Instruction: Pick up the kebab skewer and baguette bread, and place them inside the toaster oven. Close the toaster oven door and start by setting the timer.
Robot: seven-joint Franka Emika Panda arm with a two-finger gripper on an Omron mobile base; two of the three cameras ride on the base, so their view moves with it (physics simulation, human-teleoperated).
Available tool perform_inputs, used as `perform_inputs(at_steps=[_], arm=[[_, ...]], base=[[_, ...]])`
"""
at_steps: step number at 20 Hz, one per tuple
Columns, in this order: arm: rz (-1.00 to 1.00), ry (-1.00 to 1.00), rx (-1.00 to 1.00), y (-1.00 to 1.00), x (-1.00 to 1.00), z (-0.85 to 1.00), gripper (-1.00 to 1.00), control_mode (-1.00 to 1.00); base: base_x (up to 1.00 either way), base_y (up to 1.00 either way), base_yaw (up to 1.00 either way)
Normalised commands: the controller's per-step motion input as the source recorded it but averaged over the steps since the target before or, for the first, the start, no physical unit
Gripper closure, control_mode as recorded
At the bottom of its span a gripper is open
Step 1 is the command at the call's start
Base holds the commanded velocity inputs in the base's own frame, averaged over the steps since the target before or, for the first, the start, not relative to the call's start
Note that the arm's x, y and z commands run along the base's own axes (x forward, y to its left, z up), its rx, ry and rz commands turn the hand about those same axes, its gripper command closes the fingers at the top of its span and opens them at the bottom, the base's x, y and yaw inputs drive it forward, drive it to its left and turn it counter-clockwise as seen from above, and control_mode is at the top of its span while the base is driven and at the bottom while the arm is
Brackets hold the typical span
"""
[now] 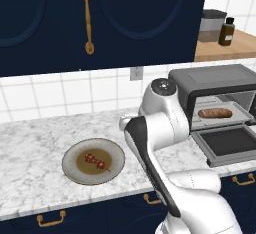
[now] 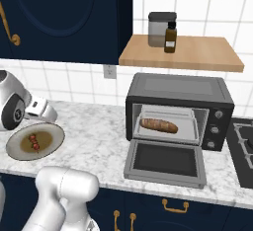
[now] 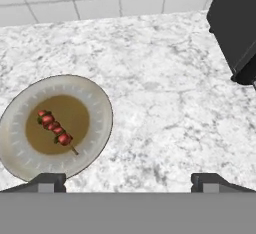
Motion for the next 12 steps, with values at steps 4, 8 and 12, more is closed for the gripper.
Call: perform_inputs(at_steps=[4, 8, 12], arm=[[0.26, 0.11, 0.0, 0.27, 0.0, 0.0, -1.0, -1.0], [0.23, 0.25, -0.02, 0.32, 0.16, -0.01, -1.0, -1.0], [0.14, 0.11, -0.21, 0.92, 0.04, -0.33, -1.0, -1.0]], base=[[0.0, 0.0, 0.0], [0.0, 0.0, 0.0], [0.0, 0.0, 0.0]])
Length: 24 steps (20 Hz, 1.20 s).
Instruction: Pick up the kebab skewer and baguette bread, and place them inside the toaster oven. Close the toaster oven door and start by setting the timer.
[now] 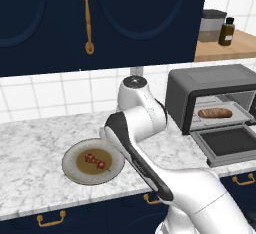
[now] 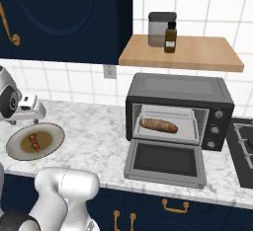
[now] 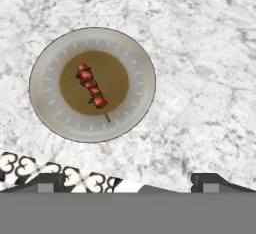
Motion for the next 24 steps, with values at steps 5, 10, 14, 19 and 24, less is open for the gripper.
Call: perform_inputs(at_steps=[5, 10, 14, 19, 24], arm=[[0.05, 0.03, -0.12, 0.43, 0.02, -0.29, -1.0, -1.0], [0.07, 0.13, 0.0, -0.01, 0.09, -0.06, -1.0, -1.0], [0.01, 0.11, -0.03, 0.27, 0.18, -0.27, -1.0, -1.0], [0.02, 0.01, -0.05, 0.26, 0.4, -0.64, -1.0, -1.0], [0.05, 0.0, -0.02, 0.08, 0.54, -0.47, -1.0, -1.0]], base=[[0.0, 0.0, 0.0], [0.0, 0.0, 0.0], [0.0, 0.0, 0.0], [0.0, 0.0, 0.0], [0.0, 0.0, 0.0]])
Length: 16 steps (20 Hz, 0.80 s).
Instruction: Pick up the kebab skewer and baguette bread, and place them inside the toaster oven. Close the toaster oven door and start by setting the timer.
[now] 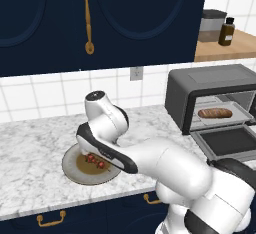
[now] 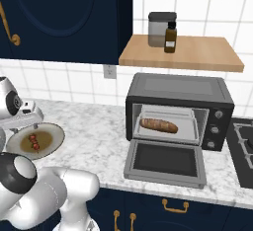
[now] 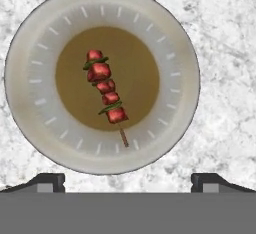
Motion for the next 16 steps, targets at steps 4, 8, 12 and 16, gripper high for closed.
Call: perform_inputs(at_steps=[4, 8, 12, 16], arm=[[0.04, 0.04, 0.0, 0.05, 0.5, -0.22, -1.0, -1.0], [0.04, 0.04, 0.0, 0.05, 0.45, -0.26, -1.0, -1.0], [0.02, 0.0, 0.0, 0.21, 0.17, -0.46, -1.0, -1.0], [0.0, 0.04, 0.0, 0.31, 0.02, -0.33, -1.0, -1.0]], base=[[0.0, 0.0, 0.0], [0.0, 0.0, 0.0], [0.0, 0.0, 0.0], [0.0, 0.0, 0.0]])
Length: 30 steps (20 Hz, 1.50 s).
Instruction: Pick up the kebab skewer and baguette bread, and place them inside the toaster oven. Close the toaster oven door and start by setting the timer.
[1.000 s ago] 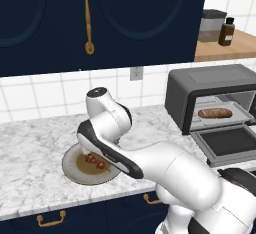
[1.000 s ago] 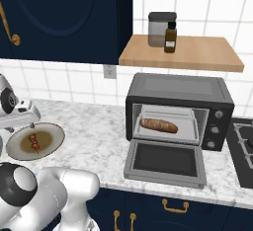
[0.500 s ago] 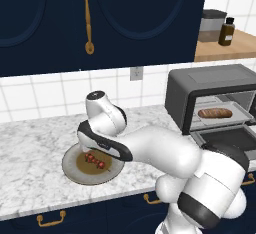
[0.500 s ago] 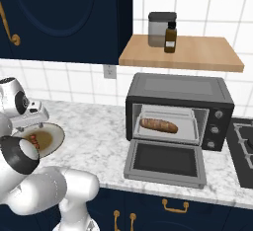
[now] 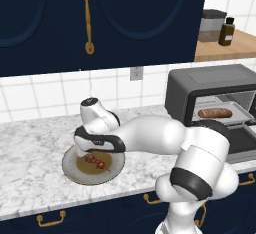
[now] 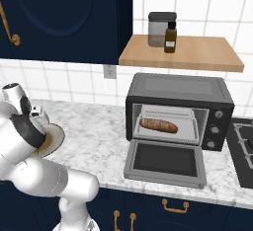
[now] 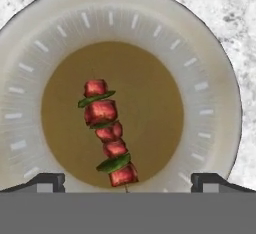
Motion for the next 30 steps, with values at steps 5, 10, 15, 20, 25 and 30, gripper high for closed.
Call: perform_inputs(at_steps=[5, 10, 15, 20, 25, 30], arm=[[0.02, 0.16, 0.07, 0.1, 0.01, -0.21, -1.0, -1.0], [0.02, 0.07, 0.05, 0.02, 0.0, -0.37, -1.0, -1.0], [0.02, 0.0, 0.0, 0.06, 0.0, -0.4, -1.0, -1.0], [0.01, 0.0, 0.0, 0.03, 0.0, -0.31, -1.0, -1.0], [0.02, 0.0, 0.0, 0.0, 0.0, -0.23, -1.0, -1.0], [0.02, 0.0, 0.0, 0.0, 0.0, -0.17, 1.0, -1.0]], base=[[0.0, 0.0, 0.0], [0.0, 0.0, 0.0], [0.0, 0.0, 0.0], [0.0, 0.0, 0.0], [0.0, 0.0, 0.0], [0.0, 0.0, 0.0]])
